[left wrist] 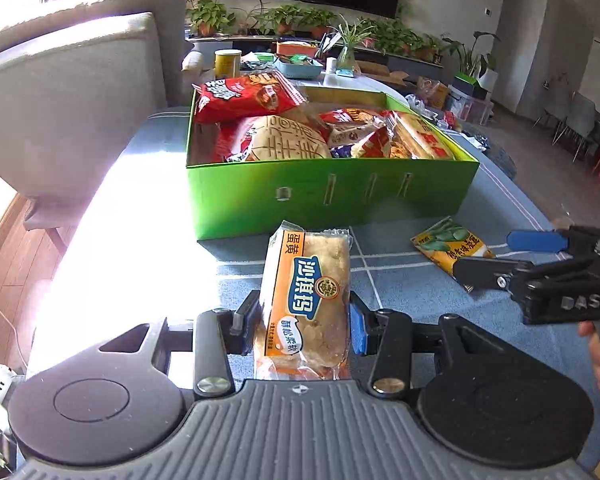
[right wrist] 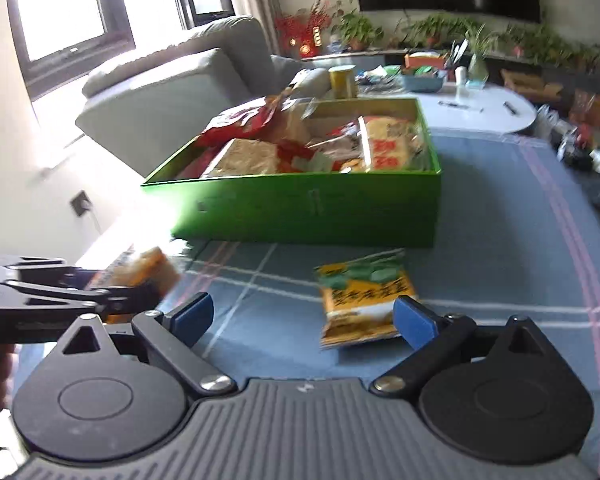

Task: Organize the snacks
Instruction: 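Lift the bread roll with the left gripper while the right grasps the yellow-green bean snack bag, then carry the bread roll over the box with the left gripper while the right carries the bean bag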

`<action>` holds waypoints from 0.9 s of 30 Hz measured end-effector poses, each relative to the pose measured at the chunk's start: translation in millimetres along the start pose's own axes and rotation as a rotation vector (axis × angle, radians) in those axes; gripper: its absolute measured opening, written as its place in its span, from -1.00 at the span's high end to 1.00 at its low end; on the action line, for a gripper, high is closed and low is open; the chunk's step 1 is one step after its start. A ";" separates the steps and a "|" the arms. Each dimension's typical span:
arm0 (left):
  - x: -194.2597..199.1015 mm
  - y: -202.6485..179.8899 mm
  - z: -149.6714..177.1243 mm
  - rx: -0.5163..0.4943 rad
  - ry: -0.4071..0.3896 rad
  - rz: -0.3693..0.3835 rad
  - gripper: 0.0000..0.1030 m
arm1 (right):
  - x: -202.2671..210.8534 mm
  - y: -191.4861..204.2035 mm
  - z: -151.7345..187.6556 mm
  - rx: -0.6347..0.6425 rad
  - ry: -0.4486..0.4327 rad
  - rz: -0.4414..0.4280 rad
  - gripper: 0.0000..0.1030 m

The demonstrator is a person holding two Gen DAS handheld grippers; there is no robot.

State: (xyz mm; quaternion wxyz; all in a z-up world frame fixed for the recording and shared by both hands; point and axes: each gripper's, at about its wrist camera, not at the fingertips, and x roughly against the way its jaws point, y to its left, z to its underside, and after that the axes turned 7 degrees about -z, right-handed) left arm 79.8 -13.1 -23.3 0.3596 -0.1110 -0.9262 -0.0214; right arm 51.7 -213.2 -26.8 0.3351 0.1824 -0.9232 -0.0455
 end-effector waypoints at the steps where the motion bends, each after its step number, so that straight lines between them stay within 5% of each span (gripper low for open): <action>1: 0.3 -0.3 0.2 0.000 0.000 0.003 0.22 | -3.7 0.3 -1.0 0.038 -0.001 0.044 -0.67; 4: 1.0 -4.4 1.8 -0.015 0.001 0.017 0.22 | -22.8 -5.0 -2.4 0.115 0.043 0.098 -0.67; 9: 1.9 -7.6 3.7 -0.029 0.001 0.031 0.22 | -46.3 -25.2 -4.5 0.068 0.105 0.101 -0.67; 17: -3.4 -17.5 5.6 -0.051 0.019 0.036 0.22 | -50.9 -23.7 -1.3 0.024 0.089 0.161 -0.67; 27: 1.4 -21.8 4.8 -0.058 0.009 0.038 0.22 | -16.2 -21.8 -4.3 -0.114 0.009 0.050 -0.66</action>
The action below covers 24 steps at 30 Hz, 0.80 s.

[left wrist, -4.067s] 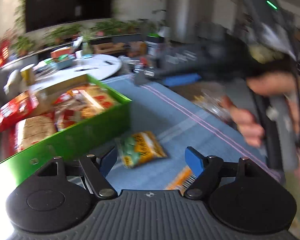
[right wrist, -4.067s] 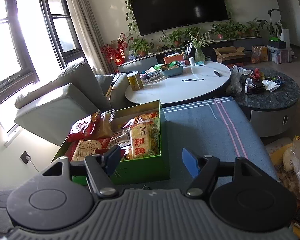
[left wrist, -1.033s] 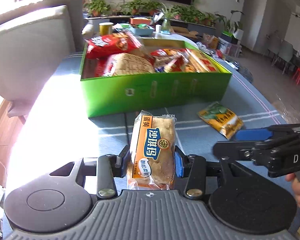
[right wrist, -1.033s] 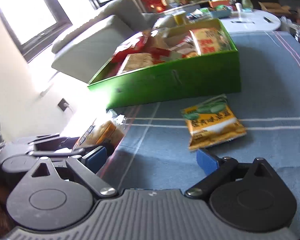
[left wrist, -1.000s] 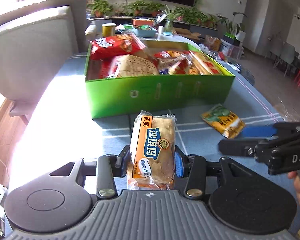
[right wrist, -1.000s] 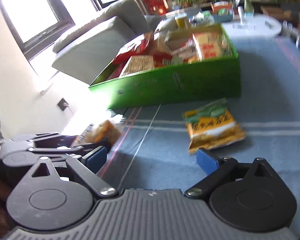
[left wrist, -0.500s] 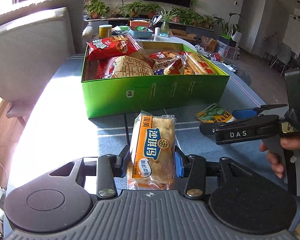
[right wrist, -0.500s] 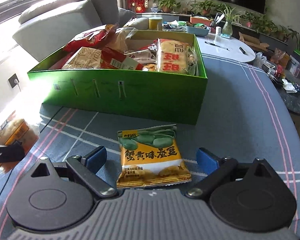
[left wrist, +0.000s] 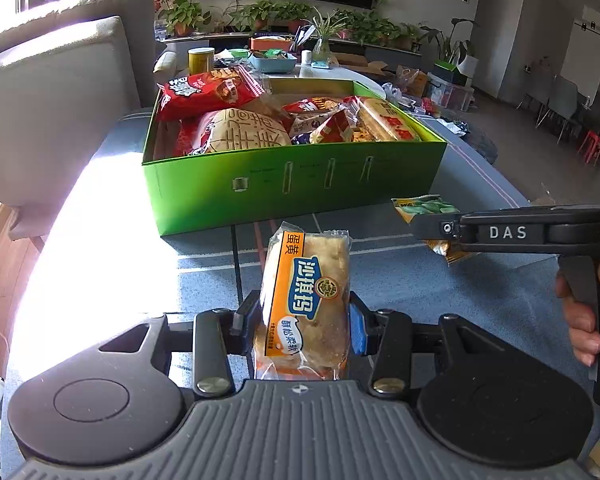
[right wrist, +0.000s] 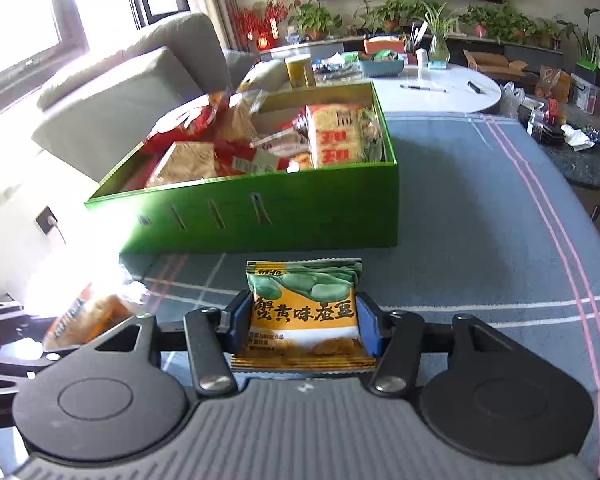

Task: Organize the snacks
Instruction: 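Carry the bread roll over the box with the left gripper while the right carries the bean bag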

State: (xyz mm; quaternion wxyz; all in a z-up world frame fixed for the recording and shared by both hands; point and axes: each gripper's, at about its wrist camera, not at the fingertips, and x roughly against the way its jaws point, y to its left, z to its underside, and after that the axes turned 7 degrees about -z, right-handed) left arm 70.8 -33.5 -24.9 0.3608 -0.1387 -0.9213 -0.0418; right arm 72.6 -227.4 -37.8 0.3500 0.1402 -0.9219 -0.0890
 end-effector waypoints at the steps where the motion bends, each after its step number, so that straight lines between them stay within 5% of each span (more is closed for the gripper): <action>1: 0.9 0.9 -0.8 0.002 -0.004 0.000 0.22 | 3.3 3.0 -1.0 0.001 -0.012 -0.006 -0.66; 24: 14.1 -4.7 -20.6 -0.003 -0.077 0.010 0.22 | 28.4 18.9 -19.1 -0.006 -0.115 -0.093 -0.66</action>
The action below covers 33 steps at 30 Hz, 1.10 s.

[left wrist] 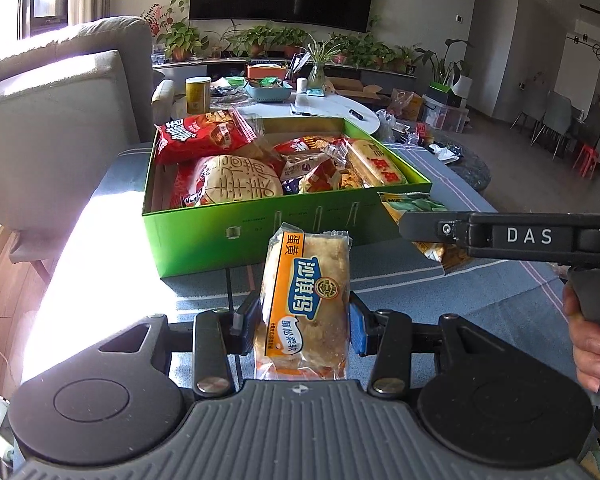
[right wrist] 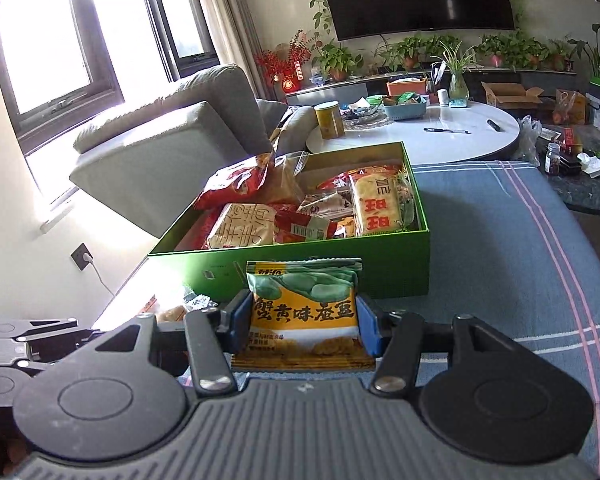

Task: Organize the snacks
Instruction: 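Carry the bread roll over the box with the left gripper while the right carries the bean bag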

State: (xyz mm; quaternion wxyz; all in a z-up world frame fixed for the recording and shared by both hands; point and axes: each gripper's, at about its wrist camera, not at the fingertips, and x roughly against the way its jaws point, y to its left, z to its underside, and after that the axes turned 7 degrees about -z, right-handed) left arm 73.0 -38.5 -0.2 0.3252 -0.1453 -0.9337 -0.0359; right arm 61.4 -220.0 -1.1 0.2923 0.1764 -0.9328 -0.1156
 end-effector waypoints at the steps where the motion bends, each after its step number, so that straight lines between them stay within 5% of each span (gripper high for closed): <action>1: -0.4 -0.5 -1.7 -0.001 -0.003 0.001 0.22 | -1.0 -0.1 -1.2 -0.002 -0.002 -0.003 -0.66; 16: -20.3 -4.6 -49.8 -0.007 -0.063 0.001 0.22 | -11.7 -10.6 -32.2 -0.012 -0.060 -0.017 -0.66; 33: -90.2 8.6 -117.3 0.054 -0.077 -0.012 0.22 | -58.6 -35.5 -92.8 -0.104 -0.131 -0.005 -0.66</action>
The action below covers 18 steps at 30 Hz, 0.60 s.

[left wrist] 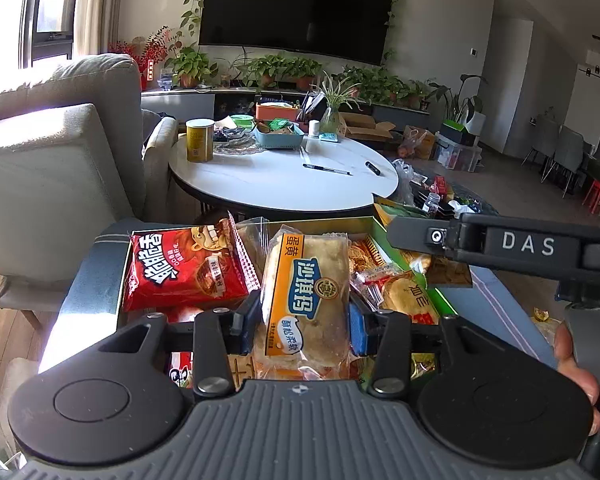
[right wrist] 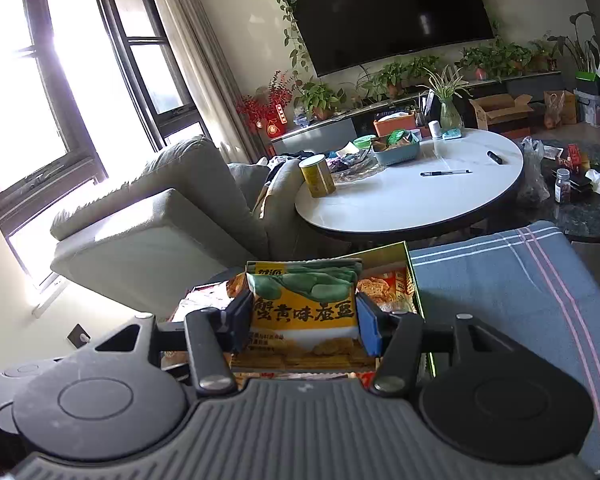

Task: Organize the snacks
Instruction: 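Carry the bread roll over the box with the left gripper while the right carries the bean bag, then lower both packets into the box and open both grippers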

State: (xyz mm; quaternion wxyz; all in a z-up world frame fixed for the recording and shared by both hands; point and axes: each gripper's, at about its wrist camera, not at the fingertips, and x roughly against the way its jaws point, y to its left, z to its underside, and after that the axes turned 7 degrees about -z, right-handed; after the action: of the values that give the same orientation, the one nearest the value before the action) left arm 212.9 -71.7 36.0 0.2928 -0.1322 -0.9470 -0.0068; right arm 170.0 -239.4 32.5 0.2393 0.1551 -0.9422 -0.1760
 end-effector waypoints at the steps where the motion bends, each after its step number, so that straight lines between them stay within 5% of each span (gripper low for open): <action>1: -5.4 0.2 -1.3 0.001 0.003 0.003 0.22 | -4.2 -1.3 -2.3 -0.002 0.000 0.001 -0.66; 18: -62.8 -6.0 -5.9 0.012 0.050 0.019 0.17 | -58.4 -22.6 -9.7 -0.028 0.055 0.072 -0.66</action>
State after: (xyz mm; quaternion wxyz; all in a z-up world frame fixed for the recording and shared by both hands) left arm 264.5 -93.4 6.4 0.3172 -0.1394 -0.9381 -0.0018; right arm 228.5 -240.0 8.2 0.2733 0.1224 -0.9377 -0.1760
